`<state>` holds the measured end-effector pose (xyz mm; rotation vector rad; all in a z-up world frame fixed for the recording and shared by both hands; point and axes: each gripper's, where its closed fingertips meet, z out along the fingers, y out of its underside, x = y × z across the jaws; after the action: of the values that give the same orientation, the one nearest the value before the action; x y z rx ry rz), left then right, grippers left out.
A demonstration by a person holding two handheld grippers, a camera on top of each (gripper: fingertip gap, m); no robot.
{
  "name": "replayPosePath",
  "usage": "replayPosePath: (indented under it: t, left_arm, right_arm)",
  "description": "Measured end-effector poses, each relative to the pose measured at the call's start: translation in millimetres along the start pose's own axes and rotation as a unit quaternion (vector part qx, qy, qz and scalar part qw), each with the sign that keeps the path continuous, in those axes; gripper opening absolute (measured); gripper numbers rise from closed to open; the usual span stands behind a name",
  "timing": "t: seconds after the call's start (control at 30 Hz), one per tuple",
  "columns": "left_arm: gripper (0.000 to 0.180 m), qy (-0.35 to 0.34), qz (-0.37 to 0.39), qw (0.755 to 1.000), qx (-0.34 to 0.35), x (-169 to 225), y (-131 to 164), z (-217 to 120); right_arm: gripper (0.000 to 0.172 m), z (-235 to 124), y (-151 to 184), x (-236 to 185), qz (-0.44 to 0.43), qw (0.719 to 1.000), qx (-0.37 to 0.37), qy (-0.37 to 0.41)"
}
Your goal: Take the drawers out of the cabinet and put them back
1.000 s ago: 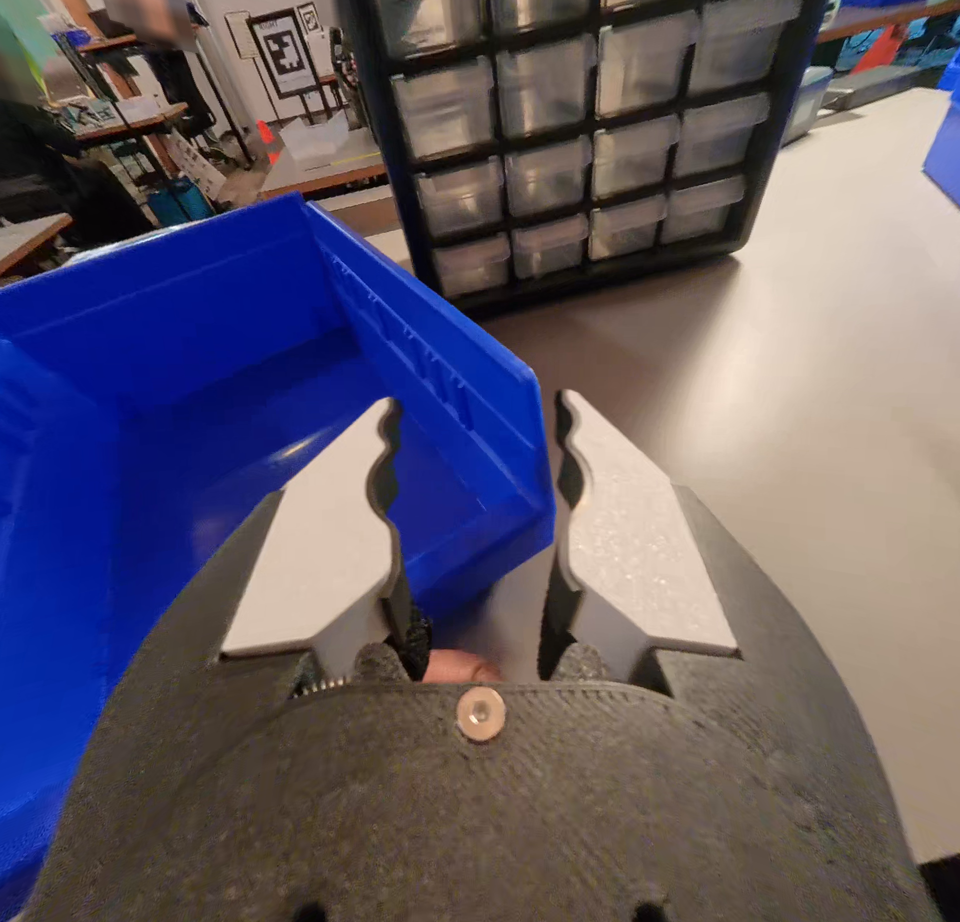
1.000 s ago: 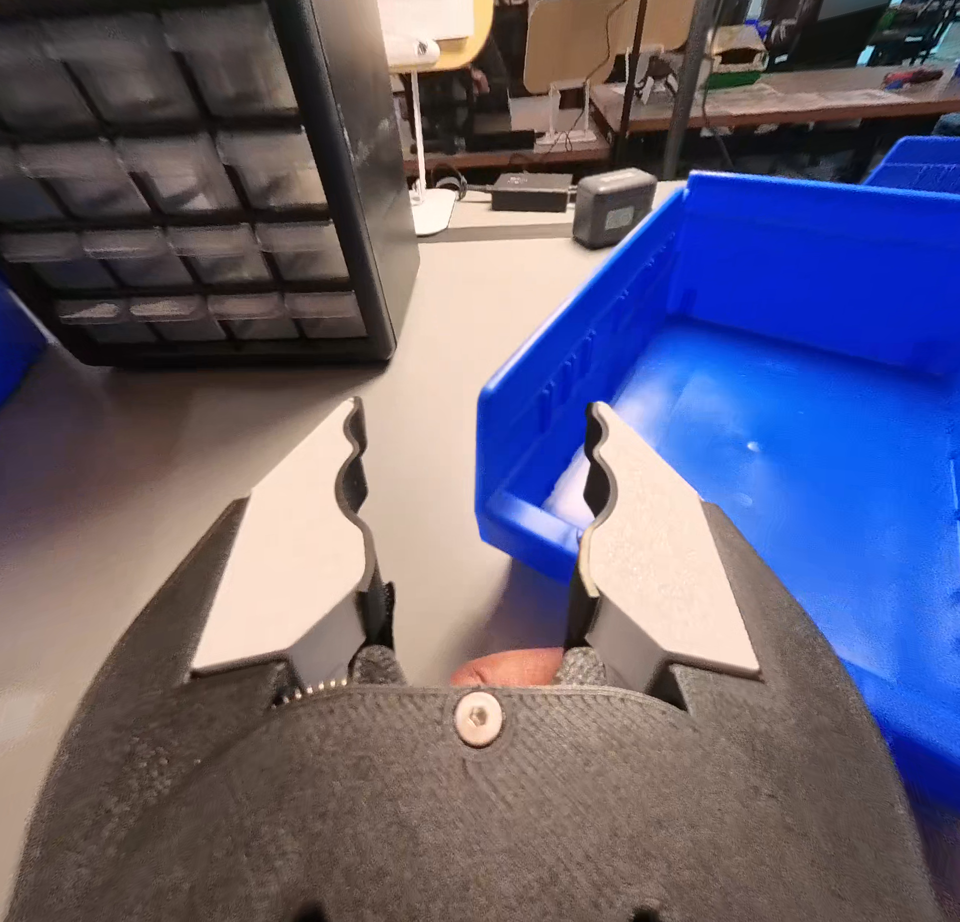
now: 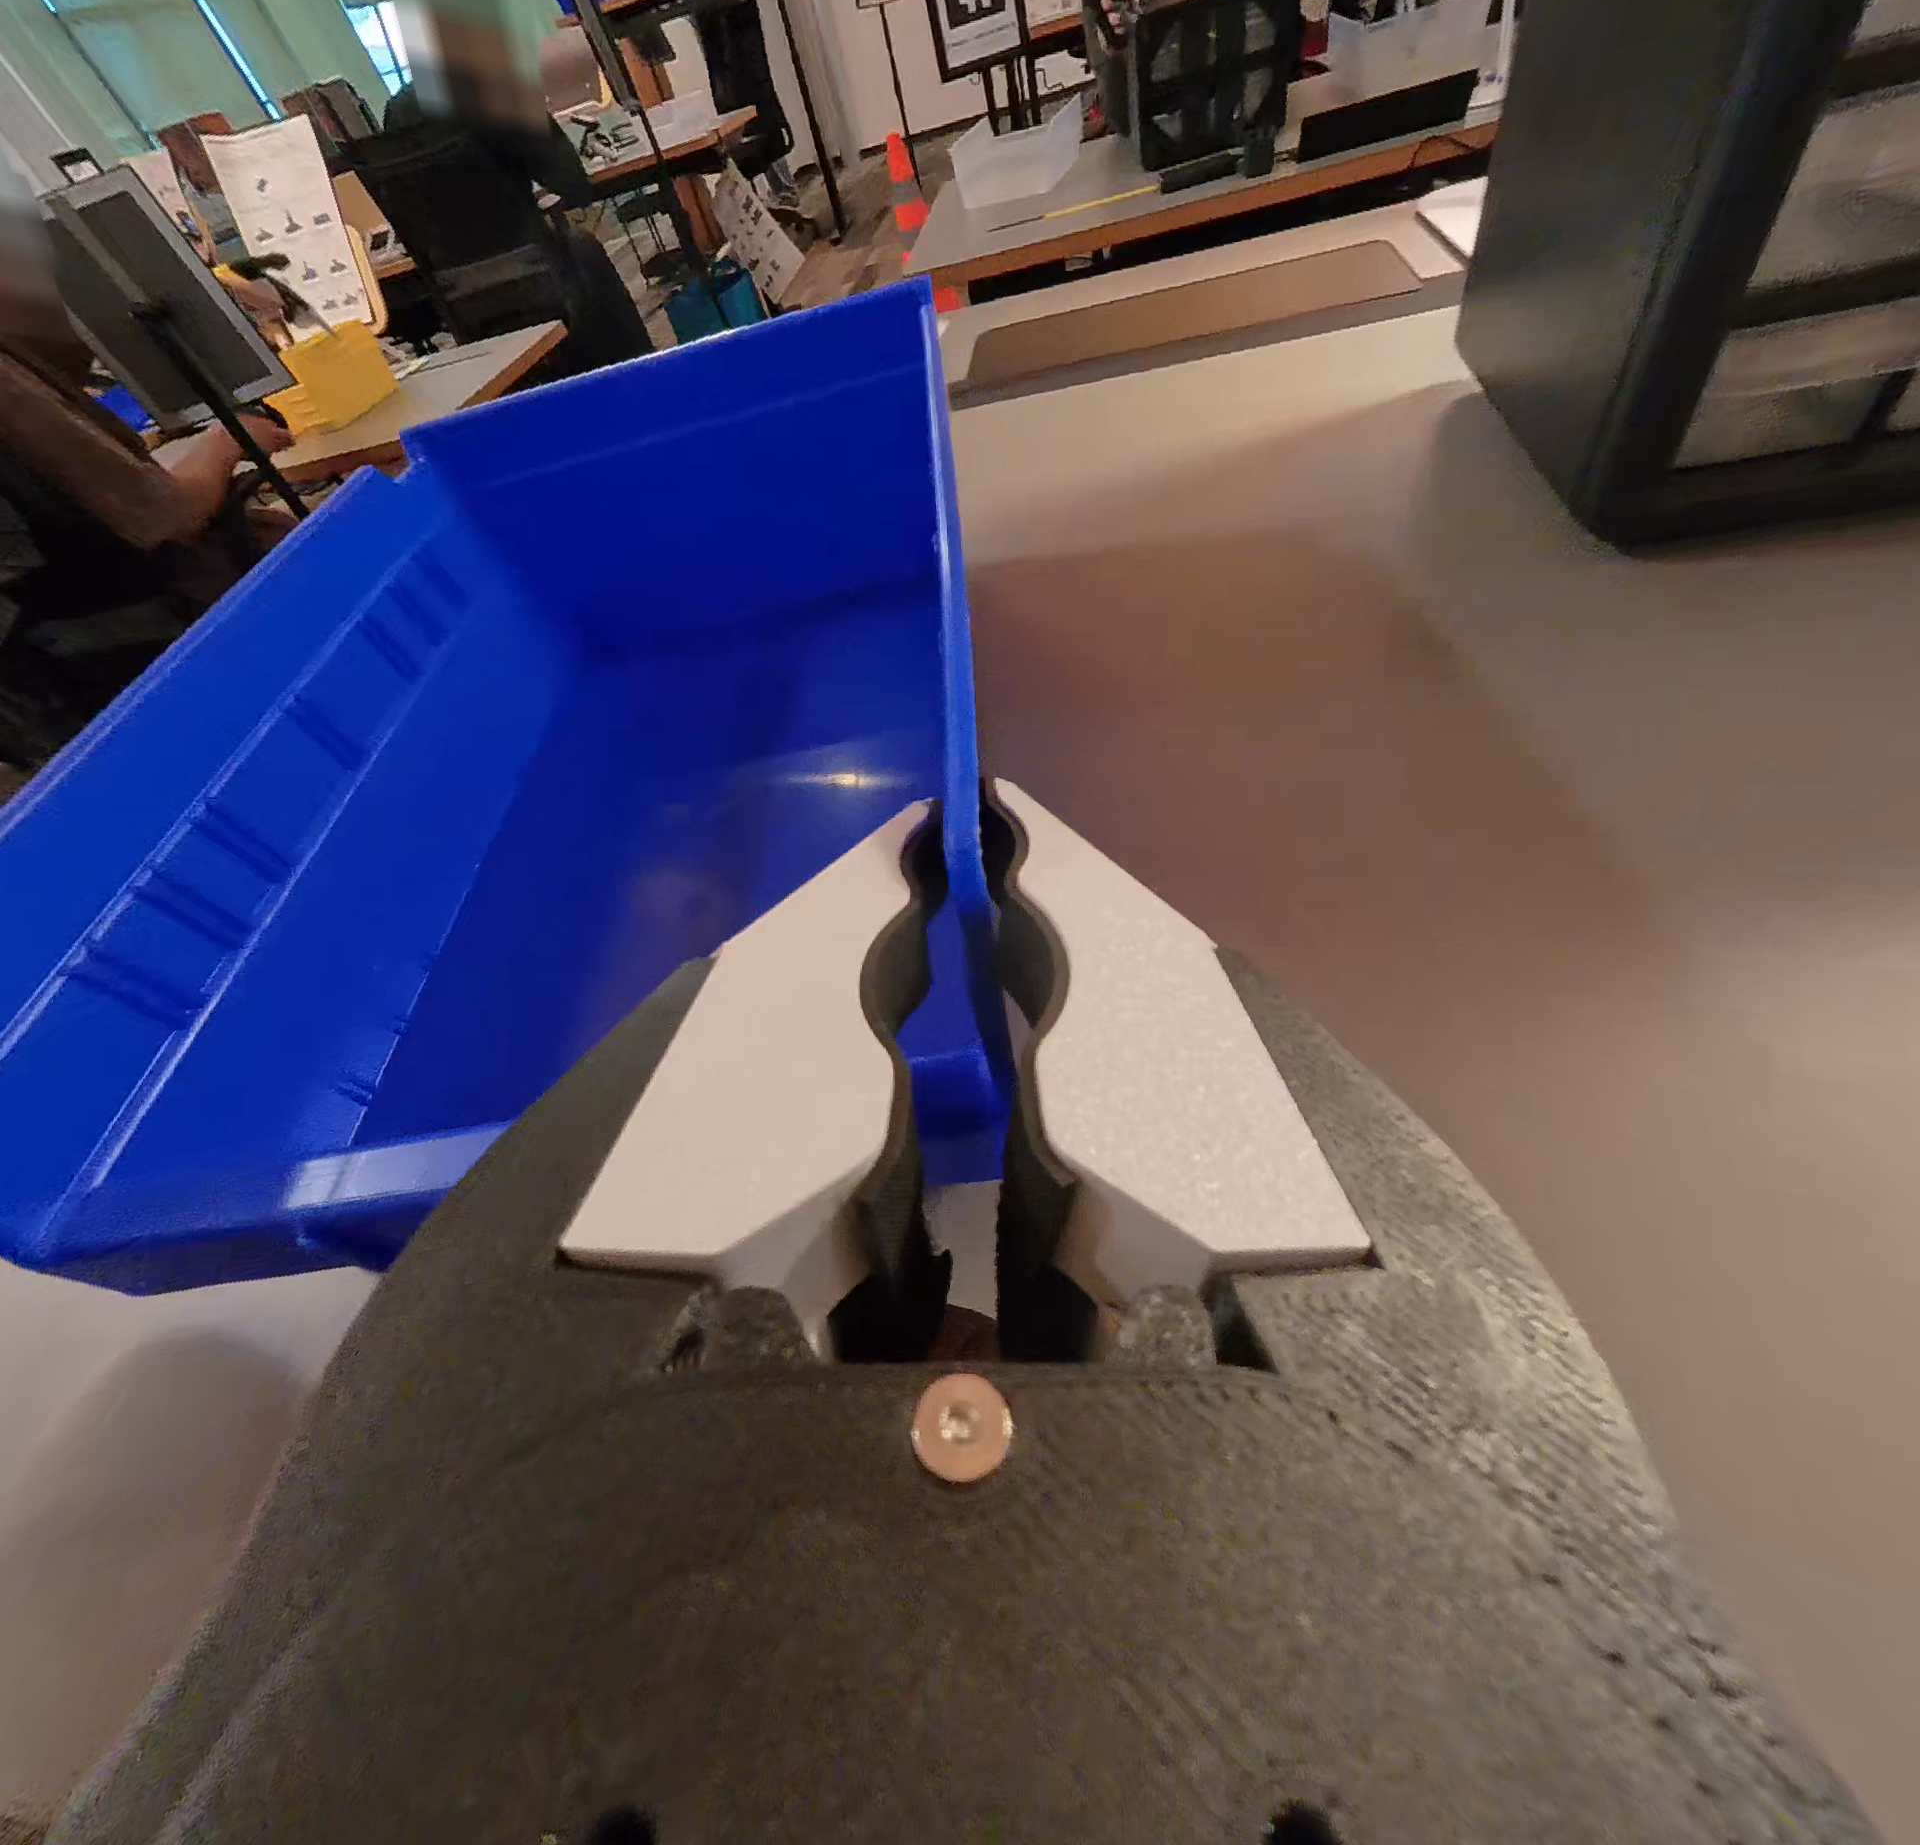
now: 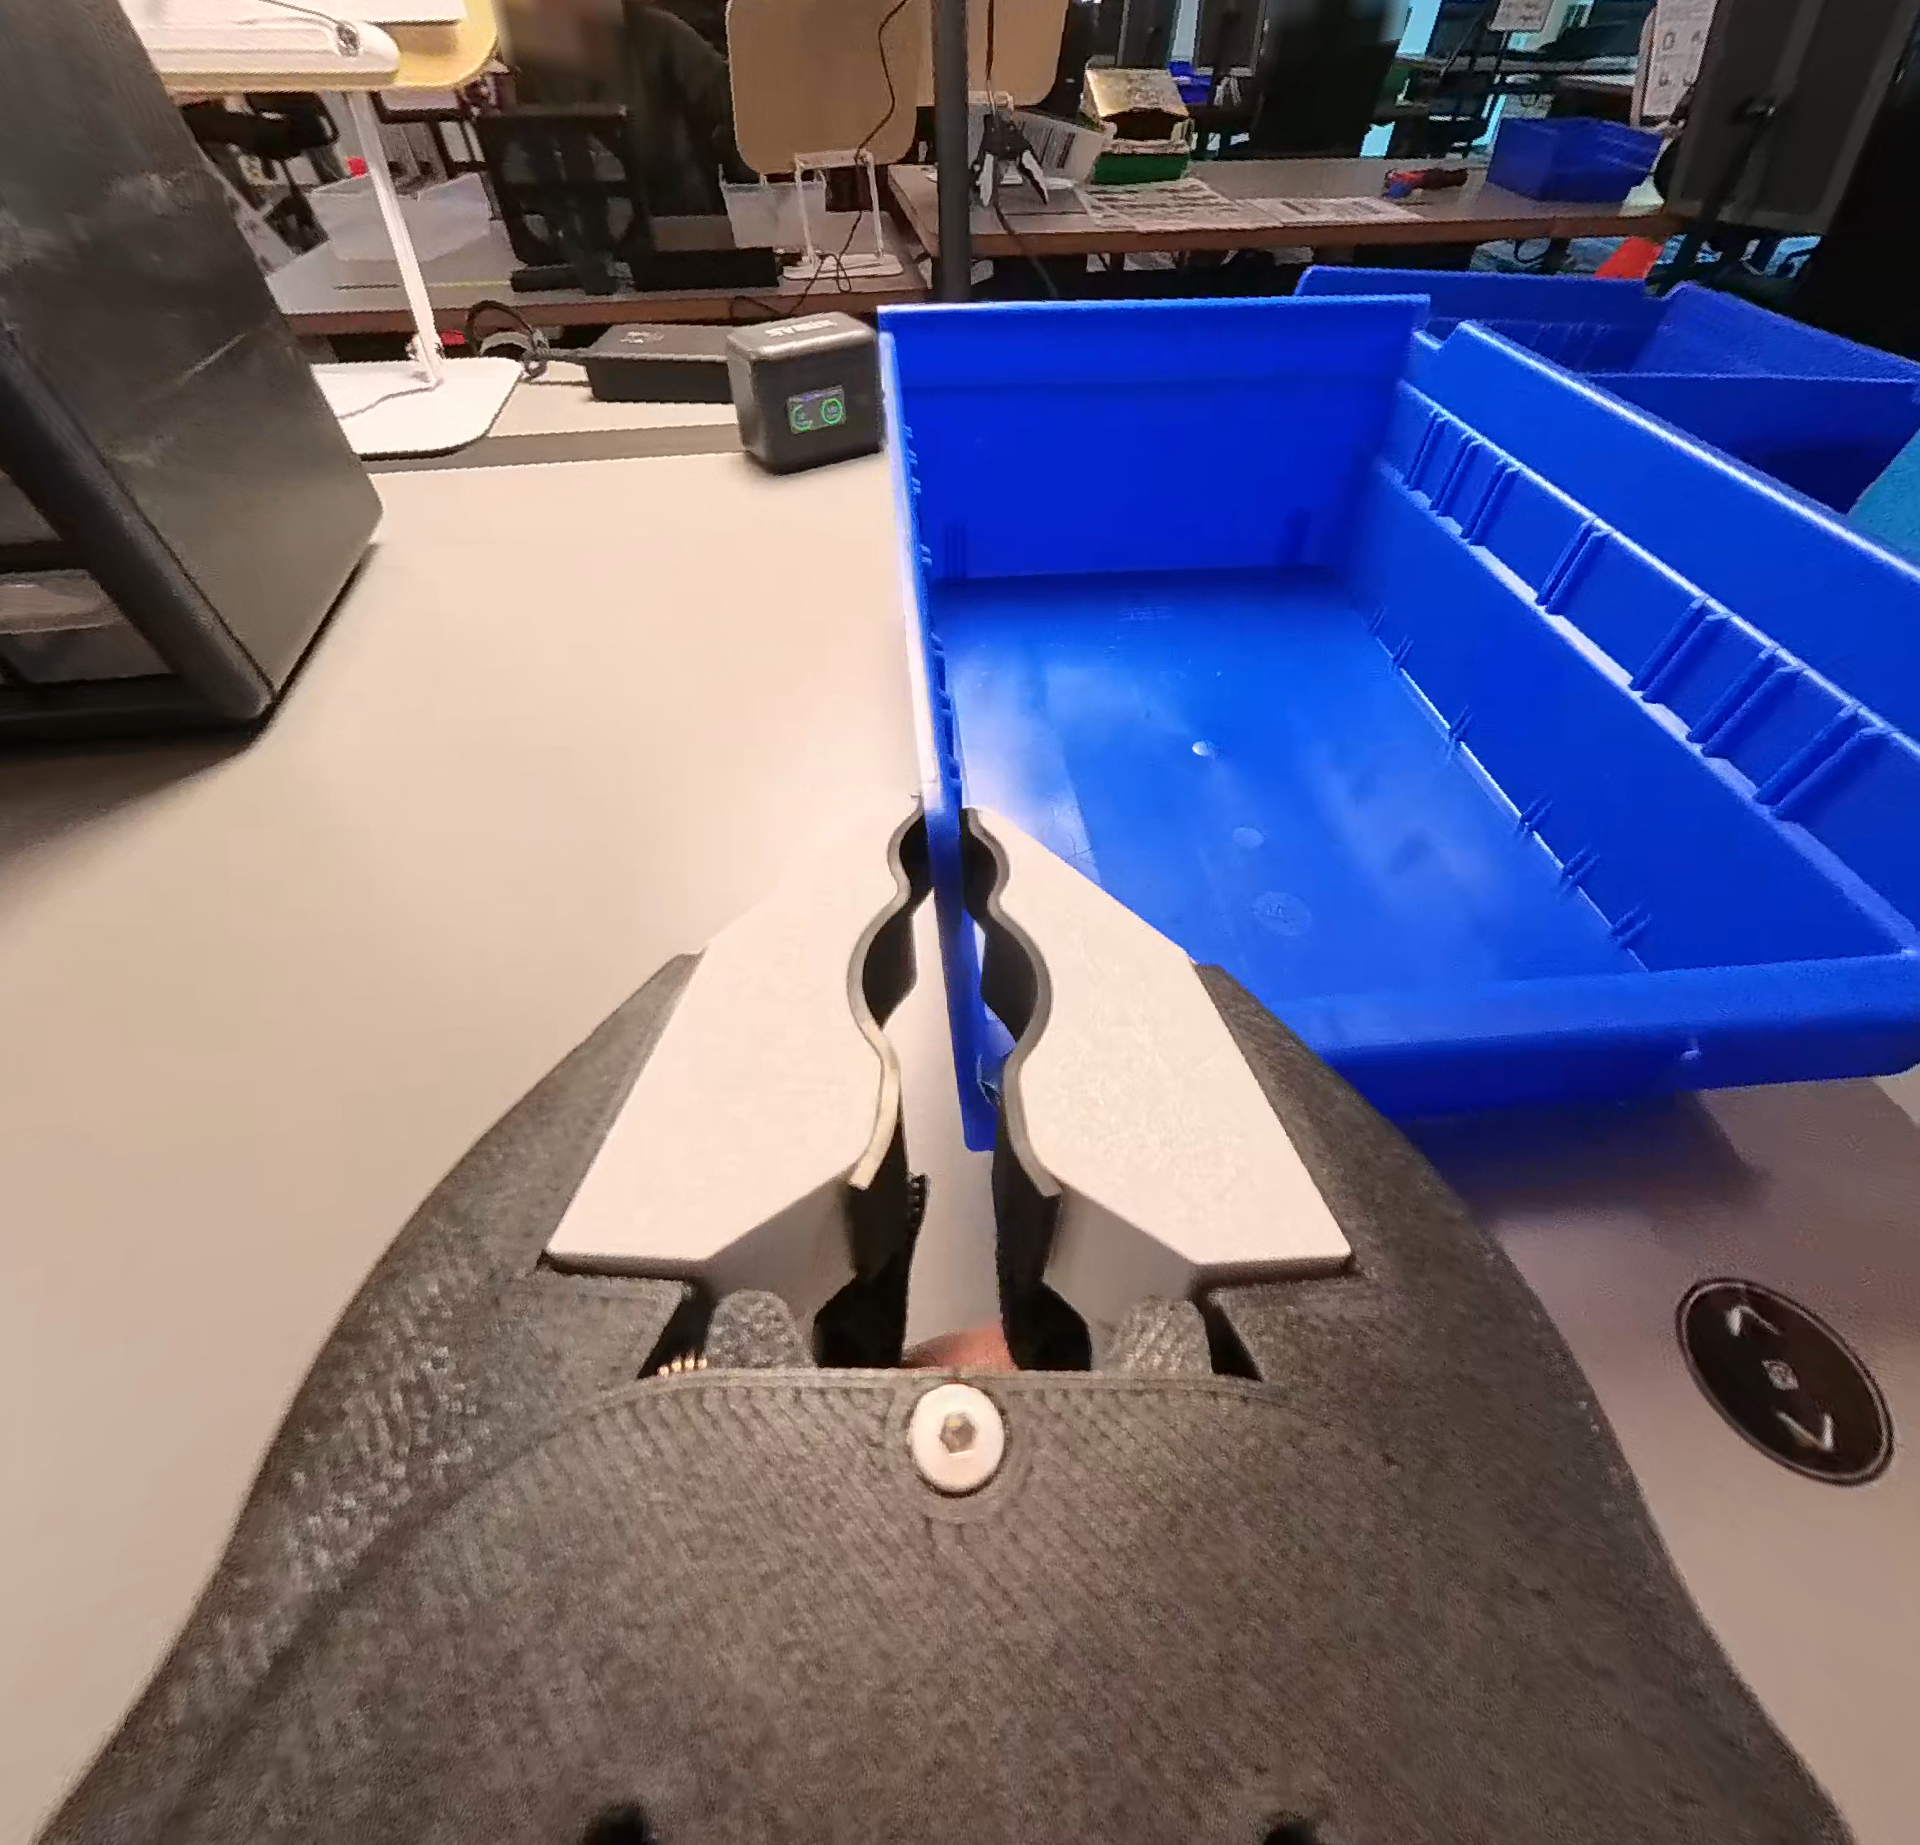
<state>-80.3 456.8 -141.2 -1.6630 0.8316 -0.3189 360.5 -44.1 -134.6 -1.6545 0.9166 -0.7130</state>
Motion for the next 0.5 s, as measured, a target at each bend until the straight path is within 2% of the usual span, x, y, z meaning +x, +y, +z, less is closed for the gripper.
replayPosePath:
  t: [0.27, 0.5]
  left_arm:
    - [0.004, 0.001, -0.003, 1.0, -0.024, -40, 0, 33]
    - [0.004, 0.023, 0.004, 0.999, -0.032, -53, -1, 52]
  right_arm:
    - [0.006, 8, -2, 22, 0.016, 1.0, -0.003, 0.001]
    - [0.006, 9, -2, 24, 0.018, 1.0, -0.007, -0.014]
